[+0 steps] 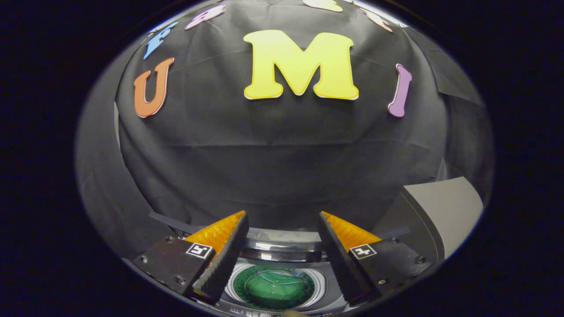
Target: Put the clothes into the washing machine and then close the washing machine lid.
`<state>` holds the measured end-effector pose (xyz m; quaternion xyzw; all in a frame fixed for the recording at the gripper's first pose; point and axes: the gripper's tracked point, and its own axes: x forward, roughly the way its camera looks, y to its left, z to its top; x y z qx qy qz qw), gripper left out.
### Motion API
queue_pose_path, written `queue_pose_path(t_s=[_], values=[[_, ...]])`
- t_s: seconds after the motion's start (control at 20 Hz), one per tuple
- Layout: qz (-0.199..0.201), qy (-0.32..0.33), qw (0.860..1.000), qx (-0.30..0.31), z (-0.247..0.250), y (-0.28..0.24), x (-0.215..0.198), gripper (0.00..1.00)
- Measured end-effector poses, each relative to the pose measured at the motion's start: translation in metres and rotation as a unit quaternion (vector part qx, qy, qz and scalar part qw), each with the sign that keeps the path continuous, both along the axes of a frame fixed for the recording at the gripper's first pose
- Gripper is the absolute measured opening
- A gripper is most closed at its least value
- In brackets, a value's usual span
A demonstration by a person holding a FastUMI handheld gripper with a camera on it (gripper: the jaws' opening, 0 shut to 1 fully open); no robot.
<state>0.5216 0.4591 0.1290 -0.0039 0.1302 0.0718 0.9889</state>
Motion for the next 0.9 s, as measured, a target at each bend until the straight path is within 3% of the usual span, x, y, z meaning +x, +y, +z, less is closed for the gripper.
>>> queue_pose_path(t_s=[0.65,0.9], values=[[0.020,0.024,1.000,-0.005,-0.037,0.000,-0.051,0.98],[0.028,0.110,0.993,-0.035,-0.105,-0.006,-0.078,0.98]])
